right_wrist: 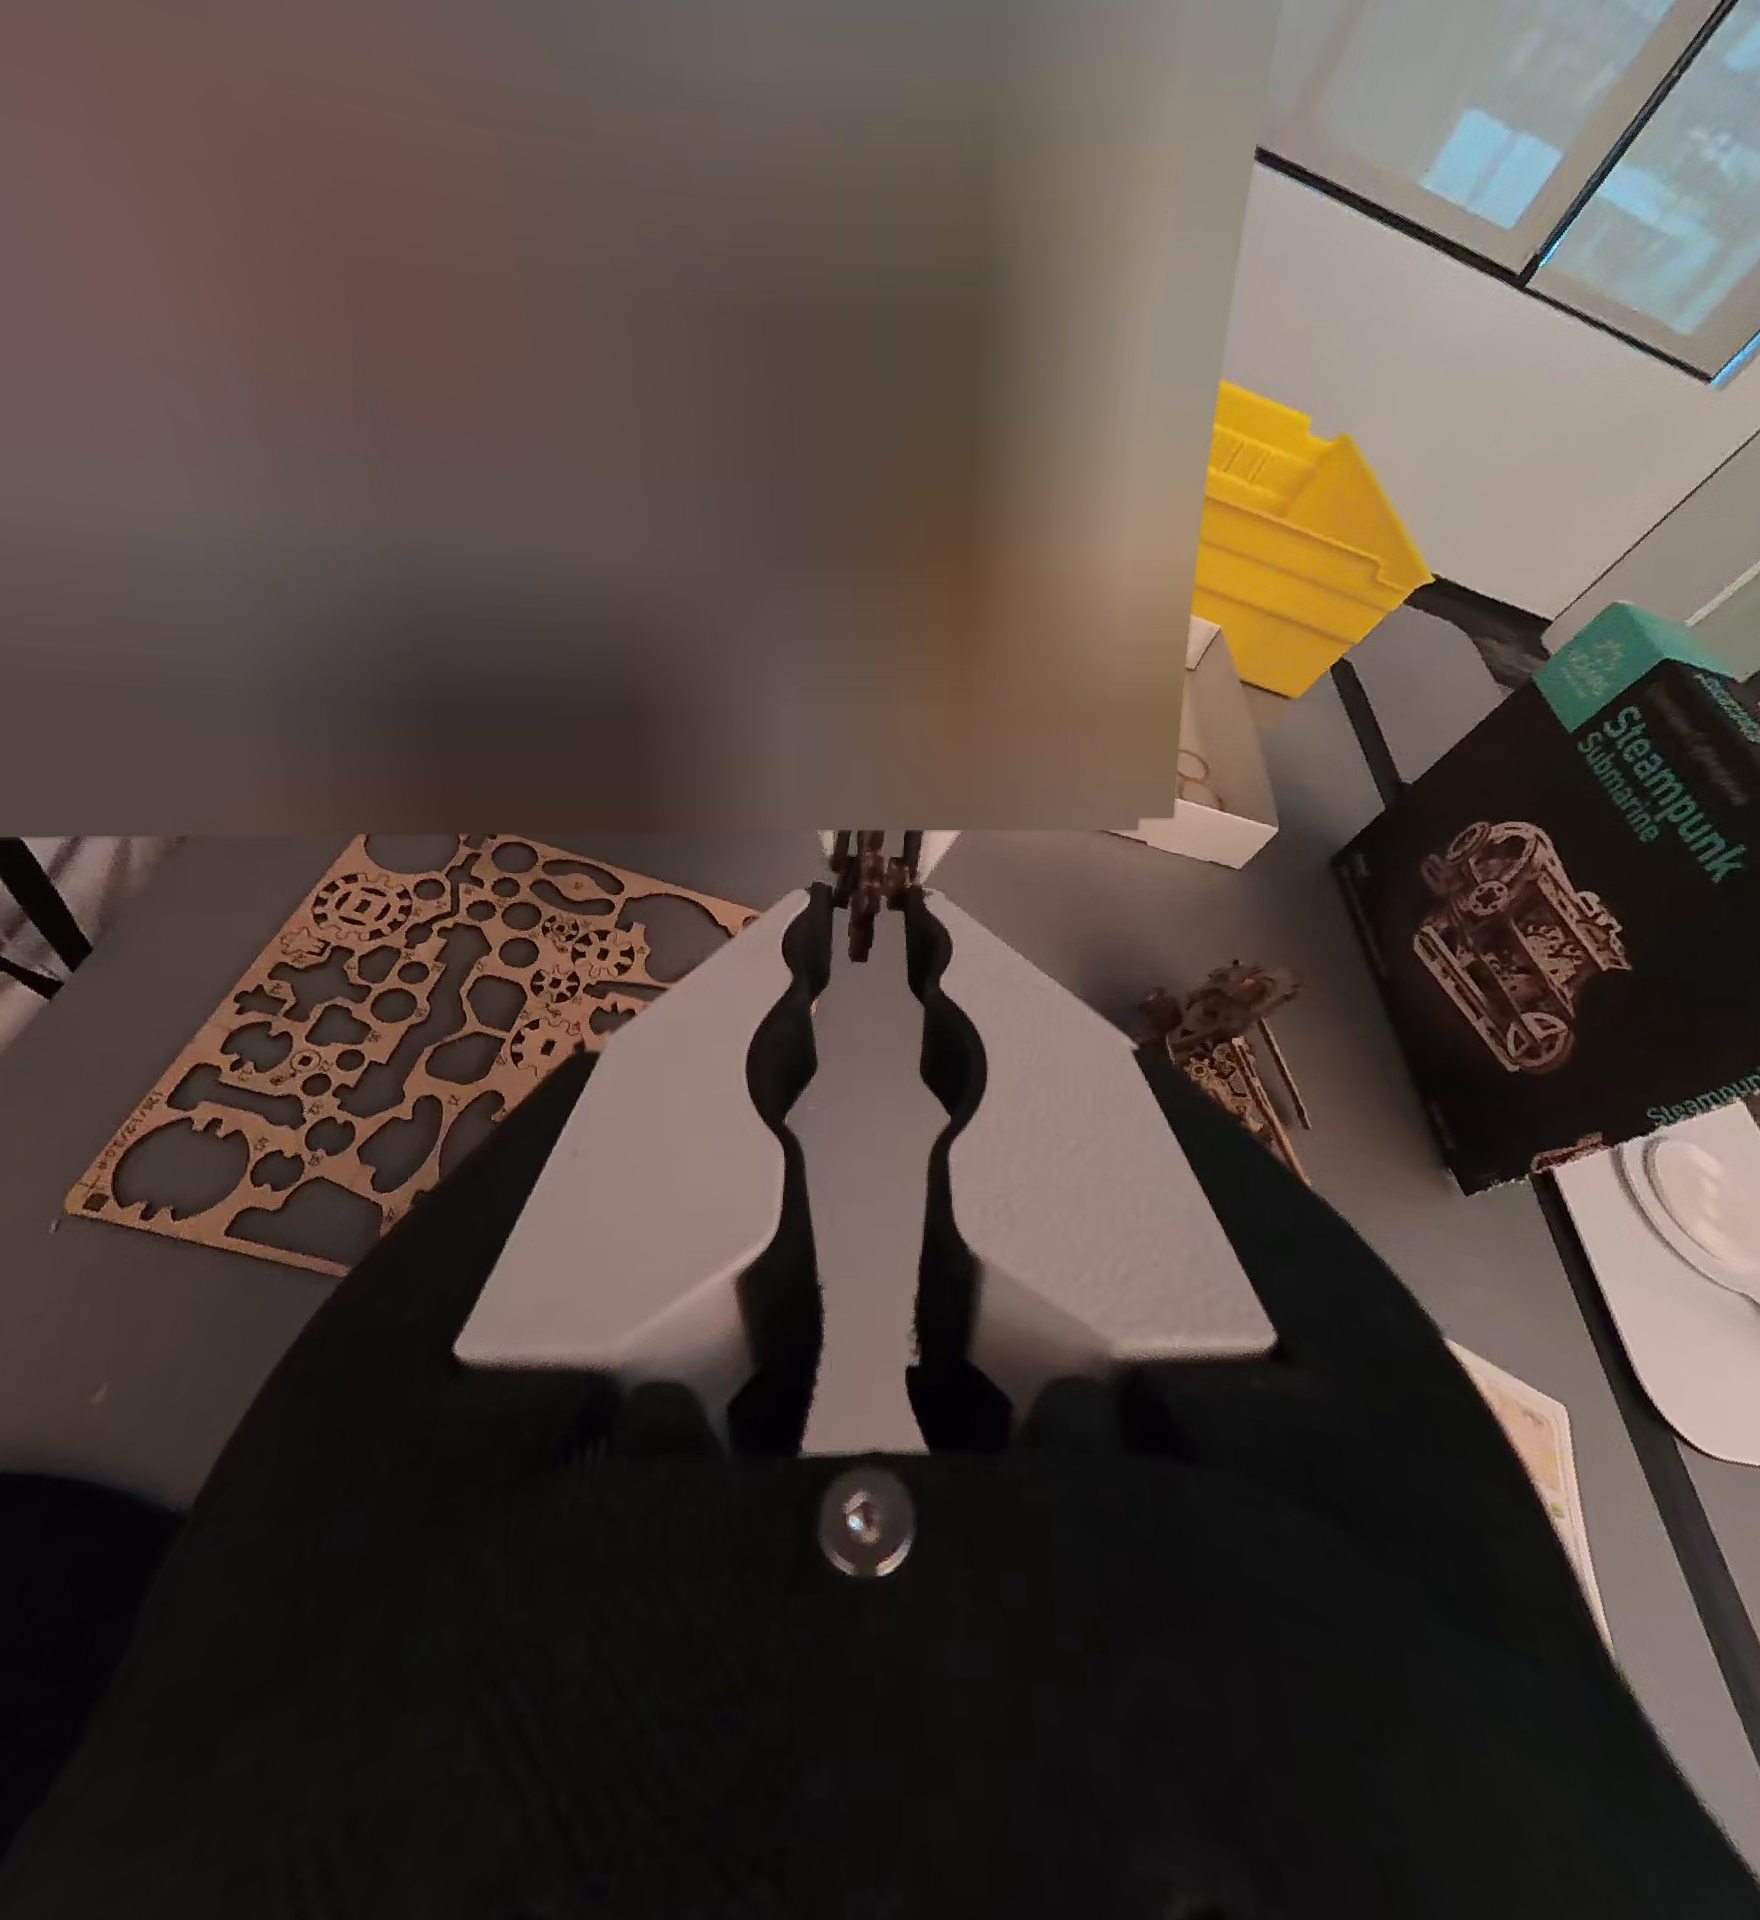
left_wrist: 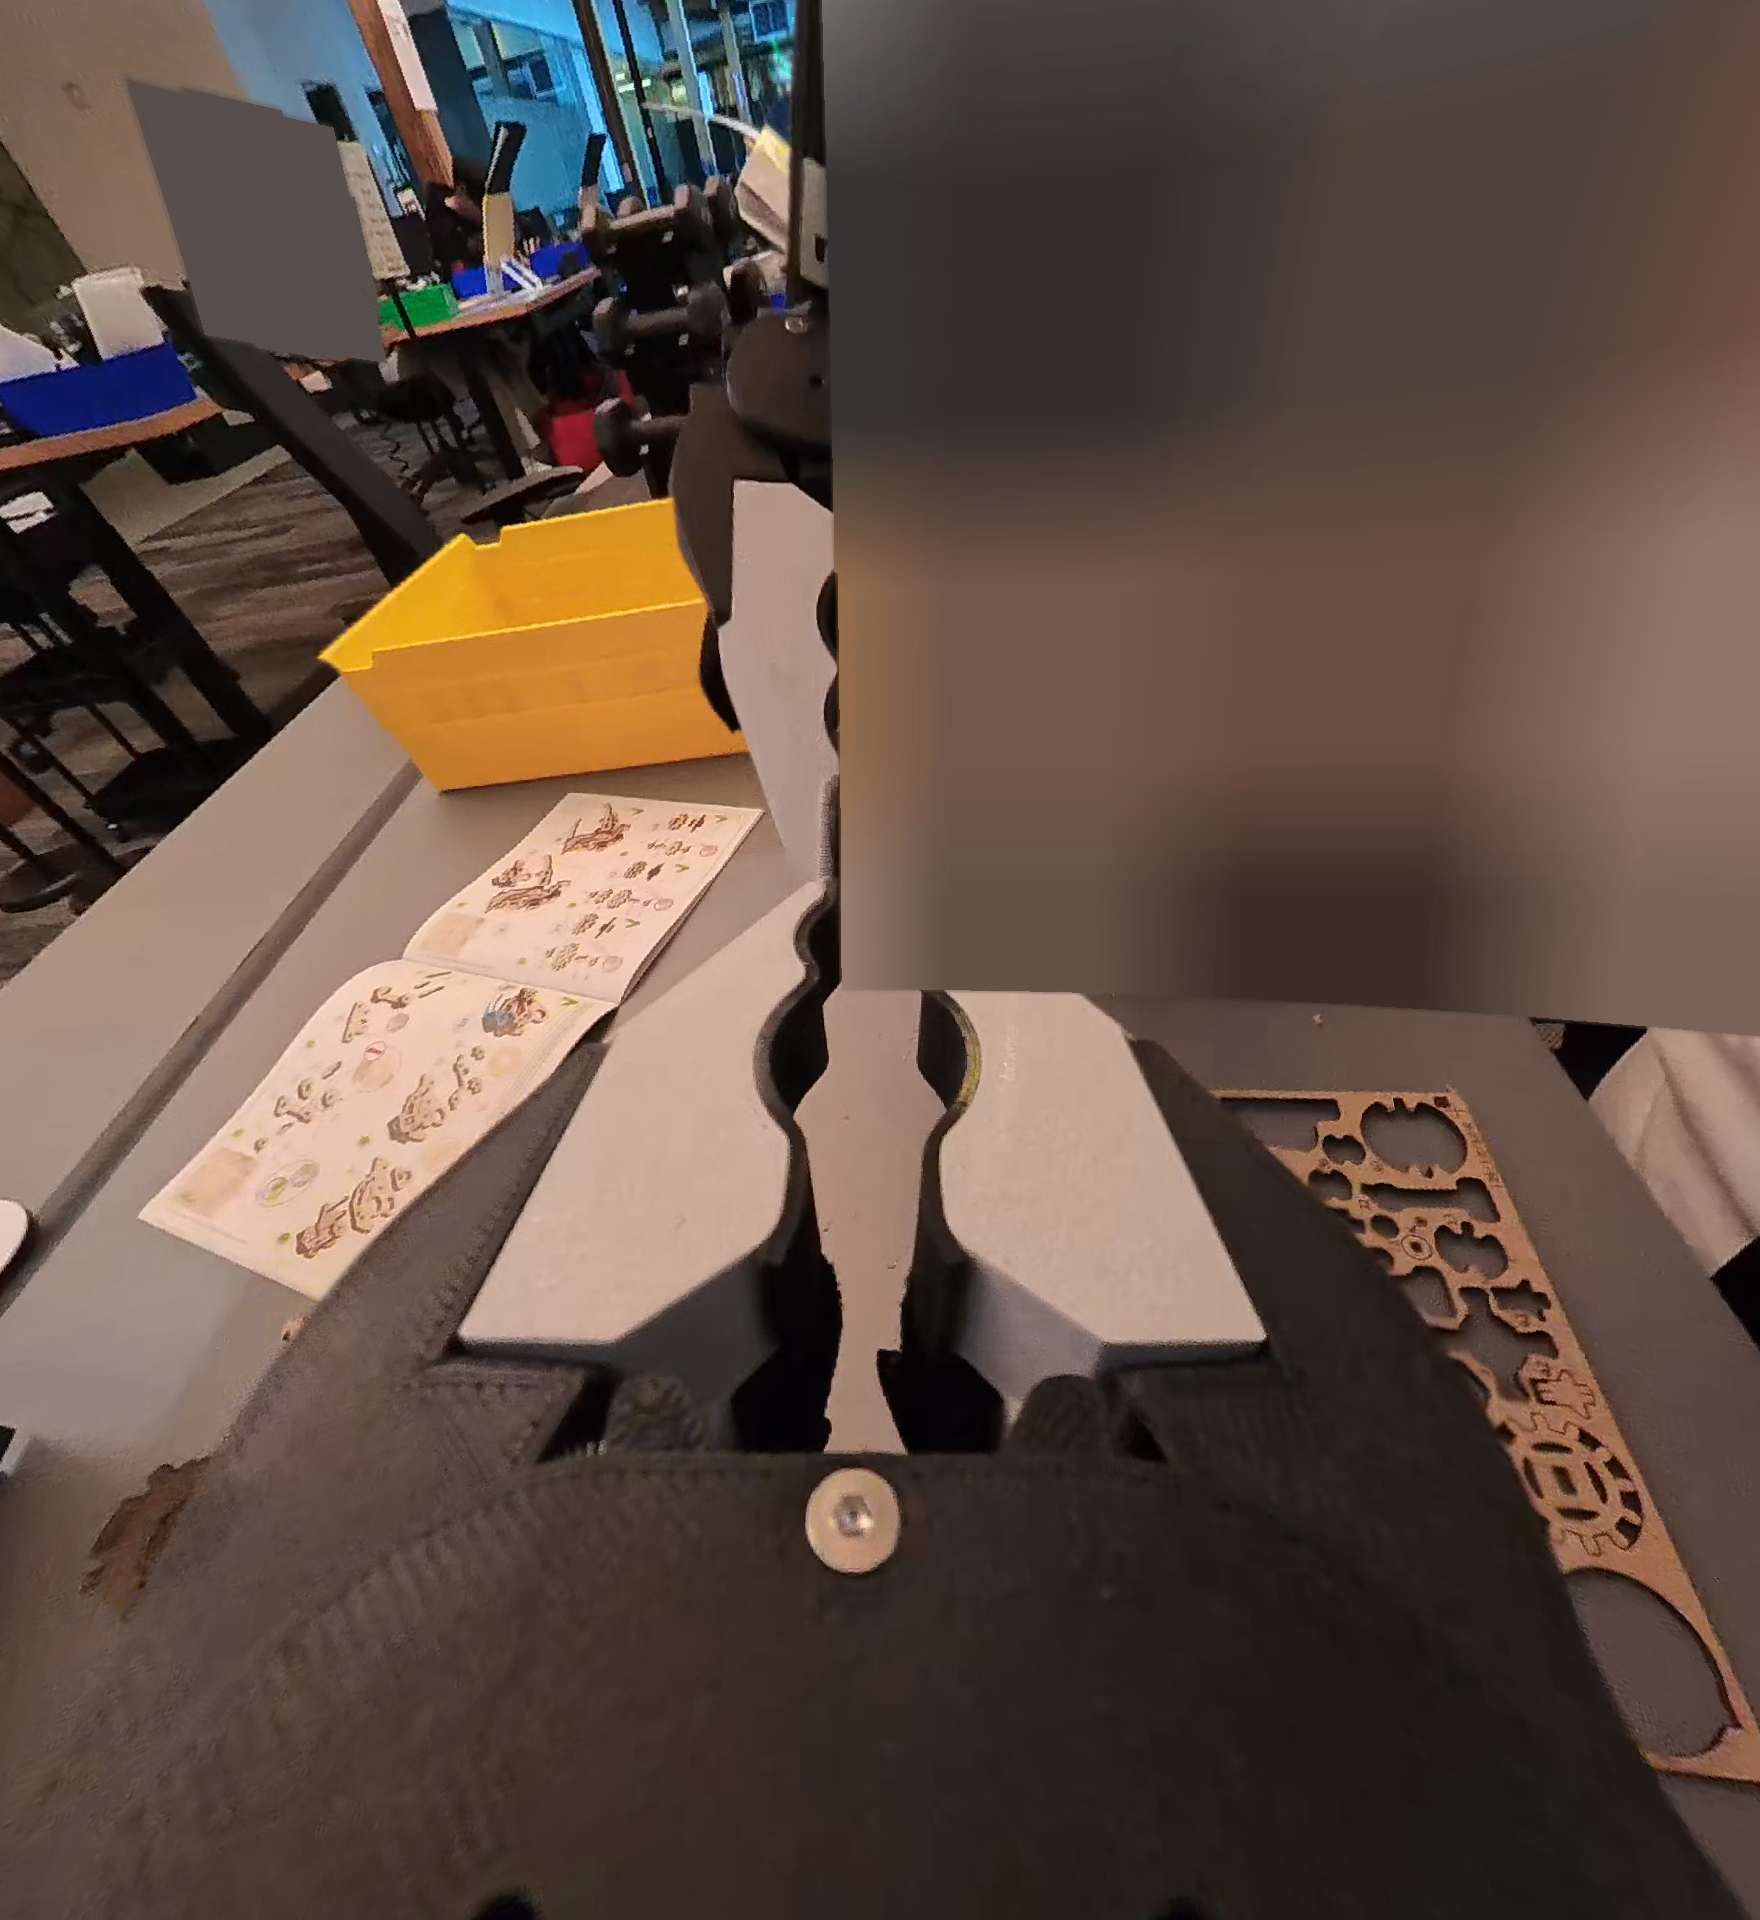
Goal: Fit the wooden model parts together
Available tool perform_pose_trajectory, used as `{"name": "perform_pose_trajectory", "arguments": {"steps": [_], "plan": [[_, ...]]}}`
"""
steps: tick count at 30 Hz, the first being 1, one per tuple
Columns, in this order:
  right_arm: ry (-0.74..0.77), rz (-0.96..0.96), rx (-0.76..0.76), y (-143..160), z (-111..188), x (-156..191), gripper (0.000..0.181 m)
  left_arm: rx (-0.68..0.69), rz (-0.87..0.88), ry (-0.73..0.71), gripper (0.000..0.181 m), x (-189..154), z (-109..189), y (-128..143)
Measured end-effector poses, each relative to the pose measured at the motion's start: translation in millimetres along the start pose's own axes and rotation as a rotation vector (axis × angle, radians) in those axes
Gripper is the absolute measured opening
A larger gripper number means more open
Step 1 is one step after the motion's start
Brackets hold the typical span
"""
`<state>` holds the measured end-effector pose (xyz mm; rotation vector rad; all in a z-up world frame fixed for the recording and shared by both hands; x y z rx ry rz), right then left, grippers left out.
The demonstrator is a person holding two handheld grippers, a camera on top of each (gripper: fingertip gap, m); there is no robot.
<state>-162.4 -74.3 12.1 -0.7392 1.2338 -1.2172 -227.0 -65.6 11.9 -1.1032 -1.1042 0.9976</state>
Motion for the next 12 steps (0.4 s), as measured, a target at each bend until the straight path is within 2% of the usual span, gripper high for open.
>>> {"name": "perform_pose_trajectory", "arguments": {"steps": [1,12], "plan": [[0.000,0.003,-0.007,-1.0,0.2,0.1,0.012,-0.011,0.001,0.002,0.009,-0.2,0.3,-0.8],[-0.009,0.026,-0.051,-5.3,2.5,1.9,0.012,-0.073,0.081,0.034,0.009,-1.0,0.7,-4.7]]}}
Point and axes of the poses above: each gripper's, where its closed fingertips meet, z back along the fingers, y out of its underside, x = y × z across the jaws, the point moved 4 cm from there along z, back along the fingers, and after that the axes turned 7 degrees about -x, right-handed, at the moved point
